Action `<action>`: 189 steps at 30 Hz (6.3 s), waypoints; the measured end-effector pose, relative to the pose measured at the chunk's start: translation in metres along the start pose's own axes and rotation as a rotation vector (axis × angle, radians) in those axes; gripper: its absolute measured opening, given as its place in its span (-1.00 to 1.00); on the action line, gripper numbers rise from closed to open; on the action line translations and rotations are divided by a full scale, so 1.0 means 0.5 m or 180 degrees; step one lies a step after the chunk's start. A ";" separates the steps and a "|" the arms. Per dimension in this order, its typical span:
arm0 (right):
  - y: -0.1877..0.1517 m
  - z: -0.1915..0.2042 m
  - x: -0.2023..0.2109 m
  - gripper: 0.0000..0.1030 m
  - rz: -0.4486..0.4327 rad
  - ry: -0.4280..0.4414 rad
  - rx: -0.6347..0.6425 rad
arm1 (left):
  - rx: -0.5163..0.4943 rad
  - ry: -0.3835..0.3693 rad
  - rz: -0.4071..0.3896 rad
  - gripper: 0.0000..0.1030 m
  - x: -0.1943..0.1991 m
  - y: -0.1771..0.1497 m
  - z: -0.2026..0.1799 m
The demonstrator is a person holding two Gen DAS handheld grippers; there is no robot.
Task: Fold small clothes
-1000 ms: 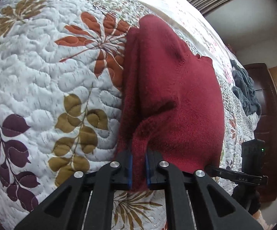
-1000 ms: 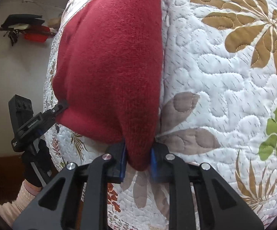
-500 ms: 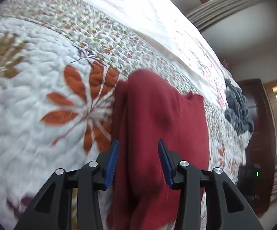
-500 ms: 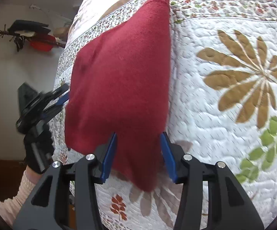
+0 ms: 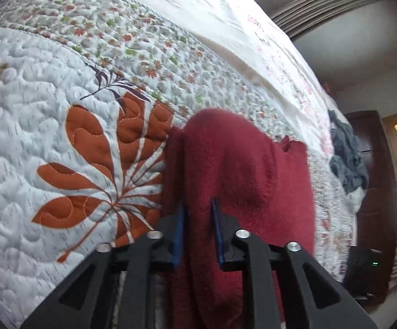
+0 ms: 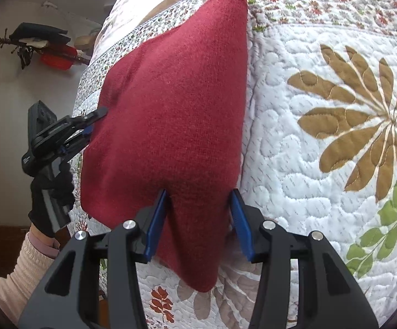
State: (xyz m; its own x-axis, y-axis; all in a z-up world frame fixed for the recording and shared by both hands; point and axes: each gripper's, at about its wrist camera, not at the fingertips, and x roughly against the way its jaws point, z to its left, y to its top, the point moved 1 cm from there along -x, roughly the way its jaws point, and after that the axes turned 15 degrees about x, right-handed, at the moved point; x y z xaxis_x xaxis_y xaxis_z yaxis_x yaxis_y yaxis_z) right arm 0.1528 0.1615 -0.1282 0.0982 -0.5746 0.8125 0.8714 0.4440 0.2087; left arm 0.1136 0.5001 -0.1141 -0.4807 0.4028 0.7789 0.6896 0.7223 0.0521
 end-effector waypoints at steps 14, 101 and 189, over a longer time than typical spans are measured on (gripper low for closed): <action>0.063 -0.045 -0.011 0.32 -0.0156 0.0385 -0.0119 | 0.0211 -0.0518 0.0790 0.31 -0.069 -0.021 0.053; -0.477 -0.139 0.165 -0.28 -0.0262 0.0524 -0.0343 | -0.0804 0.0225 0.0737 0.19 0.011 -0.658 -0.035; -0.485 0.046 0.272 0.93 -0.0479 -0.2188 0.0139 | -0.1502 0.1568 -0.0791 0.82 0.171 -0.828 -0.189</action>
State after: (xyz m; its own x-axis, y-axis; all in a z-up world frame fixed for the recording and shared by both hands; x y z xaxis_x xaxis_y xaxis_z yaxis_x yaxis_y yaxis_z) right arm -0.0564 -0.0086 -0.0559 -0.3605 -0.0736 0.9298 0.8302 0.4291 0.3559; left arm -0.1616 0.1823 -0.0101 -0.4306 -0.1220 0.8943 0.8053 0.3954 0.4417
